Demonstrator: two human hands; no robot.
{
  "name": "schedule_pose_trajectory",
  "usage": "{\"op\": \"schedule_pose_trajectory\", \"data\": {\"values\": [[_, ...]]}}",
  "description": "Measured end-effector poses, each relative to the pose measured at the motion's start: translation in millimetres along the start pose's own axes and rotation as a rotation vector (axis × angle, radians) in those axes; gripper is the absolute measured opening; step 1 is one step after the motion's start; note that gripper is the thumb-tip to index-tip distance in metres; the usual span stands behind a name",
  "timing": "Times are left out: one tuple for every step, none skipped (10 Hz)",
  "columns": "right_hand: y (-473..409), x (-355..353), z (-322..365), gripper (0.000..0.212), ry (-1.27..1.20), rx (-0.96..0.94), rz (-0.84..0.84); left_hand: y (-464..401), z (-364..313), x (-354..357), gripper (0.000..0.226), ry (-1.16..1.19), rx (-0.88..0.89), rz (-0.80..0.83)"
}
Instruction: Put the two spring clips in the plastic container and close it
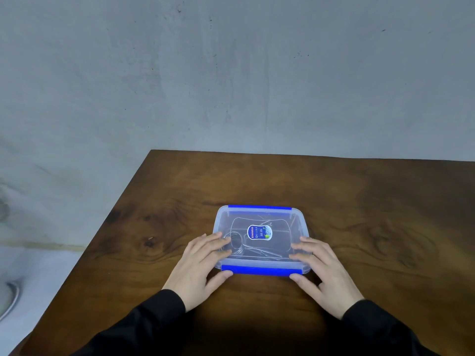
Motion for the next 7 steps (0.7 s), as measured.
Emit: {"op": "schedule_pose_trajectory", "data": {"values": [[0.3,0.7,1.5,0.041,-0.017,0.004,-0.009,1.3,2.5,4.0,0.046,0.038,-0.073,-0.009],[-1.0,-0.9,1.5,0.046,-0.008,0.026,-0.014,-0.7,1.5,6.3,0.052,0.004,-0.117,-0.006],[0.1,2.2,1.0,0.047,-0.016,0.049,0.002,-3.6,0.7,7.3,0.056,-0.032,-0.109,0.005],[1.6,2.5,1.5,0.046,-0.042,0.057,-0.010,-0.6,2.3,10.5,0.052,-0.046,-0.115,0.022],[1.2,1.2,3.5,0.044,-0.082,0.070,-0.013,-2.4,-0.9,9.4,0.051,-0.030,-0.113,0.044],[6.3,-7.2,6.3,0.039,-0.254,0.108,-0.070,-6.5,-5.9,-3.5,0.046,-0.018,-0.023,0.032],[11.4,-47.1,5.4,0.040,-0.435,0.218,-0.343,12.8,-10.3,-26.9,0.042,0.085,-0.041,-0.038]]}}
Point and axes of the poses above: each hand's wrist, its own y-axis away from the middle knuckle, its own x-axis out of the palm, z = x × y, the point moved 8 cm from there along -y, towards the middle knuckle, and after that the axes turned 4 degrees about z, right-handed, at the moved point
